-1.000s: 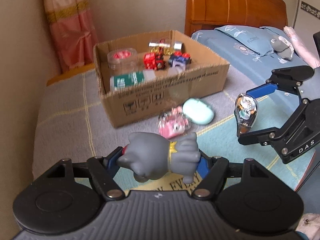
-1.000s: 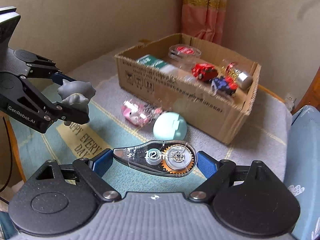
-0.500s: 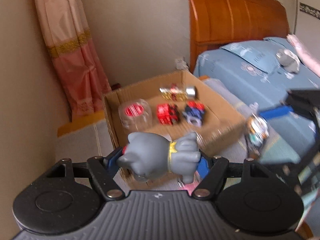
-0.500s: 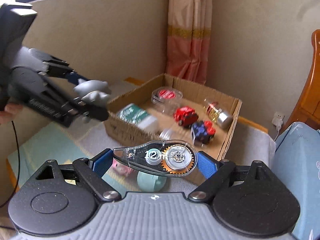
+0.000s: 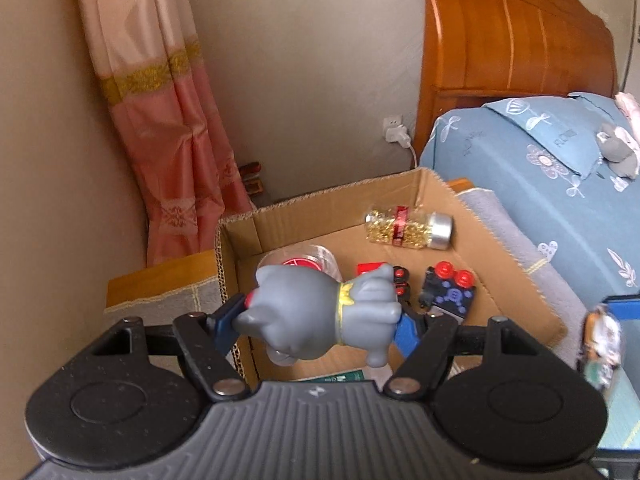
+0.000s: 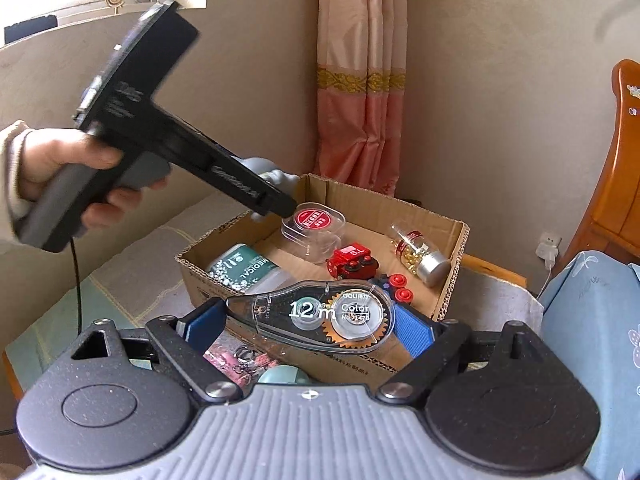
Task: Organize rigid objects
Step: 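Carry the cat figurine and tape roller into the box and open both grippers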
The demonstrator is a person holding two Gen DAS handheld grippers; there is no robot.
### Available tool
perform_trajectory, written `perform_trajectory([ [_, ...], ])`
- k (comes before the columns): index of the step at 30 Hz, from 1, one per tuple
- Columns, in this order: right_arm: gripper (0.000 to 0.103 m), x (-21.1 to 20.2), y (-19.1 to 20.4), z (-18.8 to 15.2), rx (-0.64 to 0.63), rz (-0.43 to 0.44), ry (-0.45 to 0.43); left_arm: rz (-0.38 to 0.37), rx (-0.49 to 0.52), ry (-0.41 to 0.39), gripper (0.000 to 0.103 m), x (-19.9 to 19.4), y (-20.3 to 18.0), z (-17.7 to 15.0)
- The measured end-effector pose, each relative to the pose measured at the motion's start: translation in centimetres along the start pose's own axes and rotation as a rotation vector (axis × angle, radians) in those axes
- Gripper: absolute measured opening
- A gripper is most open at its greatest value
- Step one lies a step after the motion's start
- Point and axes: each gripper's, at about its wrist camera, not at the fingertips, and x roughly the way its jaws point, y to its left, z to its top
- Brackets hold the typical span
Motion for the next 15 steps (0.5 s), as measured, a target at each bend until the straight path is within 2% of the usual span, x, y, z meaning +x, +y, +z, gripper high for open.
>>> perform_trajectory([
  [4,0.093,0.6,-0.4,0.0,0.003,-0.009,0.011,0.003,-0.026,0.018,0.074,1.8,0.4,-0.2],
  [6,0.093,0.8,-0.5,0.0,0.005,-0.013,0.018,0.006,-0.039,0.019,0.084,2.3,0.6,-0.3],
  [7,0.093,0.9,-0.5,0.0,0.006,-0.014,0.02,0.006,-0.048,0.017,0.094,2.3,0.8,-0.3],
  [15,0.093,1.8,-0.6,0.3,0.012,-0.026,0.037,-0.001,-0.028,-0.033,0.096,0.4,0.9,-1.0],
])
